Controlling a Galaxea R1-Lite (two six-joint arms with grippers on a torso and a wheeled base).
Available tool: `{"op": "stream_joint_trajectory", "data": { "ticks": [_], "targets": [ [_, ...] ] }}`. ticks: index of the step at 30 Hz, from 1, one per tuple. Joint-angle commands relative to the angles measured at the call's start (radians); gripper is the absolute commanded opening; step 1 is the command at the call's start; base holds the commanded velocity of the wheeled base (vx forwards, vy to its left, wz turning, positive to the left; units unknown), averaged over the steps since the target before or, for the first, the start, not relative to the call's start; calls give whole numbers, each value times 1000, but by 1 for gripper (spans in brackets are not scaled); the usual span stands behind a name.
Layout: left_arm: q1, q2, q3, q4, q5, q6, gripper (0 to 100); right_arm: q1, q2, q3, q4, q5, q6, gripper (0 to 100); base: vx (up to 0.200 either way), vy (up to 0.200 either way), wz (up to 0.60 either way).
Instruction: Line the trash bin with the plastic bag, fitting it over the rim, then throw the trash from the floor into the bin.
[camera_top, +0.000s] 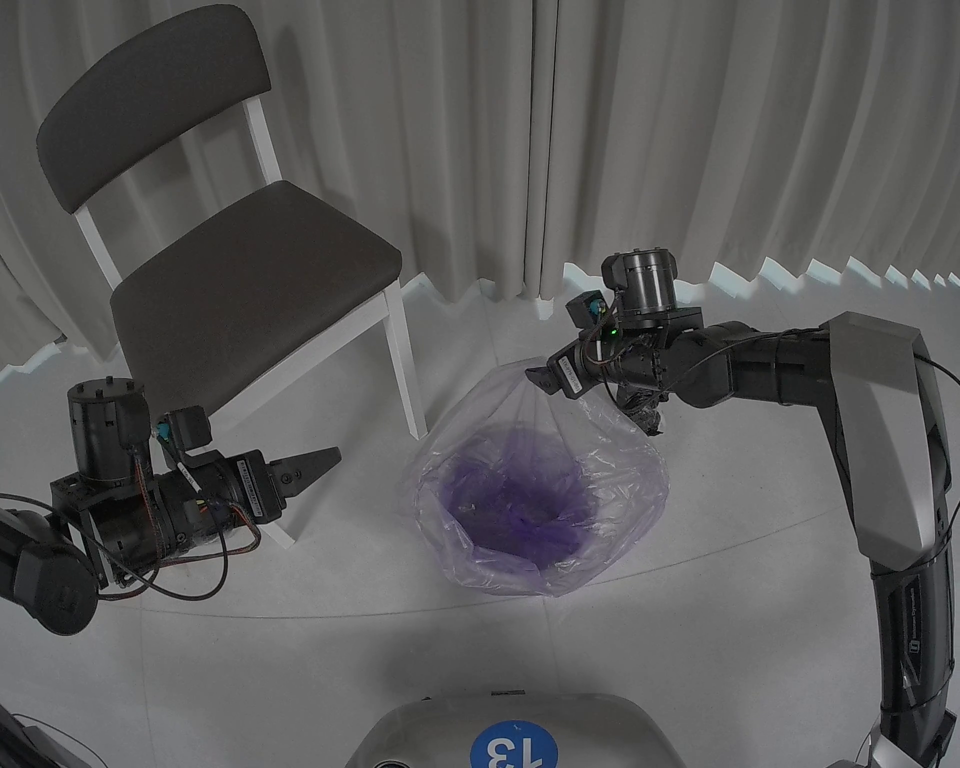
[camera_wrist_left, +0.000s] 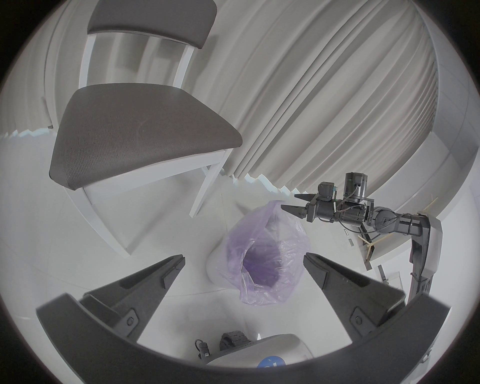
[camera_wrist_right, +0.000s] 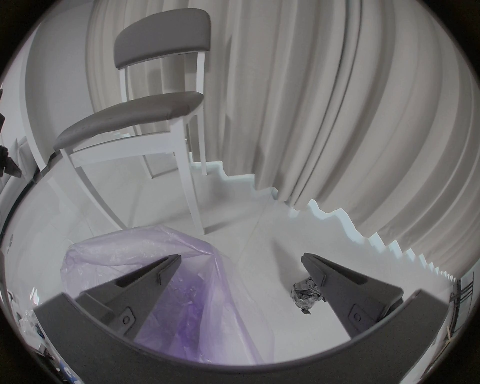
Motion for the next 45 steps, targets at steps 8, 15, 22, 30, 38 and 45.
{"op": "stream_joint_trajectory", "data": {
  "ticks": [8,15,22,30,38,45],
  "targets": [
    [-23,-1,-3,0,3,-1,100,-76,-93,115,-11,36,10,100,0,0,0],
    [-106,19,-27,0,24,10,100,-123,-262,351,-6,97,139,100,0,0,0],
    [-206,79,-76,0,87,30,100,-149,-466,586,-4,136,269,100,0,0,0],
    [-220,178,-81,-84,145,40,100,-161,-668,821,-12,133,256,100,25,25,0],
    [-272,191,-58,-146,178,106,100,-163,-770,962,-50,134,260,100,125,125,0],
    [-342,214,-162,-20,179,119,100,-172,-768,1009,-63,134,262,100,0,0,0]
  ]
}}
